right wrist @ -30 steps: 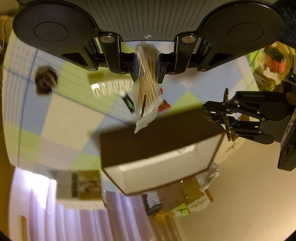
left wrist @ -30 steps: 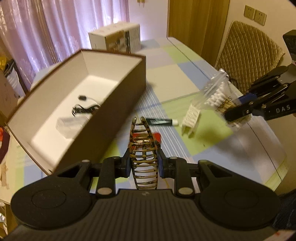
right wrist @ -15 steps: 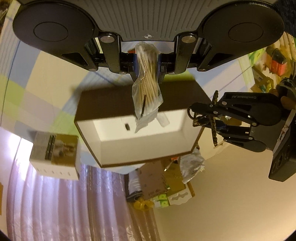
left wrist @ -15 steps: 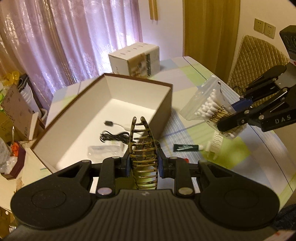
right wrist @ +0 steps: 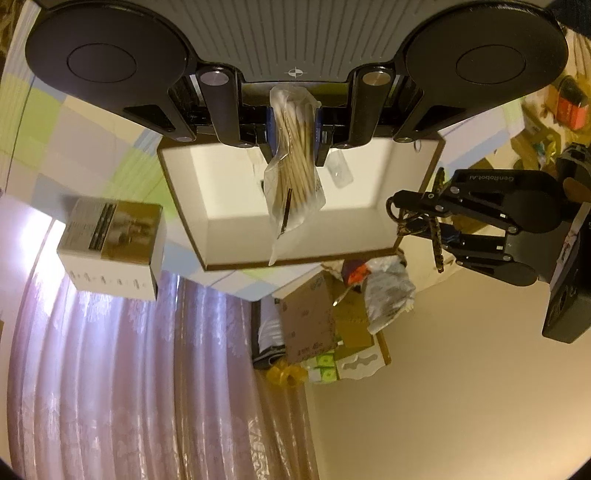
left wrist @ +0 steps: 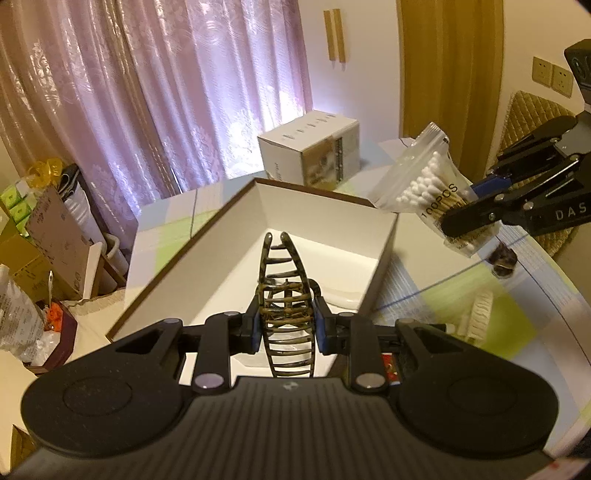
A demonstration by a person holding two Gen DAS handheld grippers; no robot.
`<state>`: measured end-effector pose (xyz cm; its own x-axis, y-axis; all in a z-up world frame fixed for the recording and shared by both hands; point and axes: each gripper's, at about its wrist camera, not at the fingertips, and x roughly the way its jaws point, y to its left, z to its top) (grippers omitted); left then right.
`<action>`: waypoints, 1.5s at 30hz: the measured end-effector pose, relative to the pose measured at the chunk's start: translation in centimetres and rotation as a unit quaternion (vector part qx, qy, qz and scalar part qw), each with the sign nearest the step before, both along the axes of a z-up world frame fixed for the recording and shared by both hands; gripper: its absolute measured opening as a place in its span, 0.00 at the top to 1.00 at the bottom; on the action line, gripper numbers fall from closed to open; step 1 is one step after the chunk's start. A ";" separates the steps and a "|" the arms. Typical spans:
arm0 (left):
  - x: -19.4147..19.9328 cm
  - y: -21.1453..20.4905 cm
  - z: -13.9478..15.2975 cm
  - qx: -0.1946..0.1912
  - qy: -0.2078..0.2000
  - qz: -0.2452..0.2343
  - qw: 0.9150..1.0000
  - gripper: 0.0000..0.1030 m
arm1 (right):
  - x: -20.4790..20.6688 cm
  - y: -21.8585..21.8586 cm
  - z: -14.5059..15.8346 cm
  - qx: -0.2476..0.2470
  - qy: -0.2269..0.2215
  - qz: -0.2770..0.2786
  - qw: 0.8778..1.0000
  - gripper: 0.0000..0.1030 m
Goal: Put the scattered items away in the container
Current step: 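Lift the hair clip and swab bag and carry both over the box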
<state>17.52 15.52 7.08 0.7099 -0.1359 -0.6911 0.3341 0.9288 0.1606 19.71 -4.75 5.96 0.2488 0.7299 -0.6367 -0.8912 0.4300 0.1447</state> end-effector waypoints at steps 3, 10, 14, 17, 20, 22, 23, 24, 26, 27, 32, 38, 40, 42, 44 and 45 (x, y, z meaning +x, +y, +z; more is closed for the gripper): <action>0.7 0.5 0.1 0.002 -0.002 0.002 1.000 0.78 | 0.6 0.9 0.3 0.002 -0.004 0.000 1.000 0.84; 2.7 1.5 0.3 0.009 -0.012 0.004 1.000 0.78 | 2.0 3.1 0.6 0.003 -0.010 0.000 1.000 0.84; 4.5 2.2 0.1 0.011 -0.011 0.006 1.000 0.78 | 3.4 4.7 0.0 -0.004 -0.007 -0.007 1.000 0.84; 6.0 2.5 -0.6 0.015 -0.005 0.006 1.000 0.78 | 4.7 6.0 -0.8 -0.015 0.000 -0.015 1.000 0.84; 7.6 2.7 -1.5 0.015 0.006 0.007 1.000 0.78 | 6.1 7.5 -2.1 -0.029 0.007 -0.025 0.999 0.84; 8.6 2.7 -2.3 0.016 0.015 0.005 1.000 0.78 | 6.8 8.5 -3.0 -0.040 0.009 -0.029 0.999 0.84; 9.1 2.7 -2.8 0.015 0.020 0.006 1.000 0.78 | 7.2 8.9 -3.5 -0.045 0.010 -0.029 0.999 0.84; 9.6 2.8 -3.3 0.014 0.026 0.007 1.000 0.78 | 7.6 9.5 -4.1 -0.051 0.012 -0.029 0.998 0.84; 10.6 3.1 -4.3 0.015 0.036 0.013 0.999 0.78 | 8.2 10.6 -5.2 -0.064 0.013 -0.029 0.997 0.84; 11.2 3.2 -5.0 0.014 0.043 0.018 0.999 0.78 | 8.5 11.2 -5.8 -0.069 0.013 -0.027 0.997 0.84; 13.7 4.1 -7.7 0.006 0.076 0.041 0.996 0.78 | 9.9 13.9 -8.7 -0.101 0.020 -0.024 0.994 0.84; 16.2 4.9 -10.5 0.011 0.109 0.064 0.992 0.78 | 12.3 16.3 -11.7 -0.137 0.021 -0.045 0.989 0.84; 16.9 4.9 -11.3 0.017 0.115 0.067 0.991 0.78 | 13.3 16.7 -12.6 -0.144 0.032 -0.057 0.987 0.84; 17.6 4.8 -12.1 0.020 0.122 0.068 0.990 0.78 | 13.9 17.2 -13.3 -0.152 0.040 -0.062 0.986 0.84; 18.3 4.8 -12.9 0.024 0.129 0.071 0.989 0.78 | 14.3 17.7 -14.1 -0.162 0.045 -0.059 0.984 0.84; 18.5 4.9 -13.3 0.026 0.133 0.073 0.988 0.78 | 14.5 17.9 -14.4 -0.167 0.047 -0.058 0.983 0.84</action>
<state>36.05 20.38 -6.20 0.5123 -0.0051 -0.8588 0.2333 0.9632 0.1334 34.20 13.12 -8.42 0.2455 0.4467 -0.8603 -0.8232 0.5648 0.0583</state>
